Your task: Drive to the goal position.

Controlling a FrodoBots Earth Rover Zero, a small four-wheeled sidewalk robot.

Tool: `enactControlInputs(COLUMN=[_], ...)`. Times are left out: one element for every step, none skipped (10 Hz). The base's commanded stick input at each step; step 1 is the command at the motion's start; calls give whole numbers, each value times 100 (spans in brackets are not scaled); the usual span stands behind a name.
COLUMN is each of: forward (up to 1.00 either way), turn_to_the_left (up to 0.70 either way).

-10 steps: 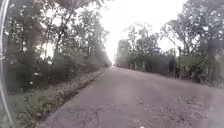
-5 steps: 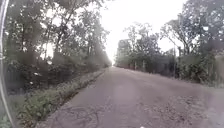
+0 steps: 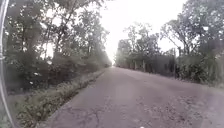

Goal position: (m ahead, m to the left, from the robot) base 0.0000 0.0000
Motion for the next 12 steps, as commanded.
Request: enactControlInputs(forward=[10,10,10,10,10,10,10,10,10,10,10,10], turn_to_the_left=[1,1,1,1,1,1,1,1,1,1,1,1])
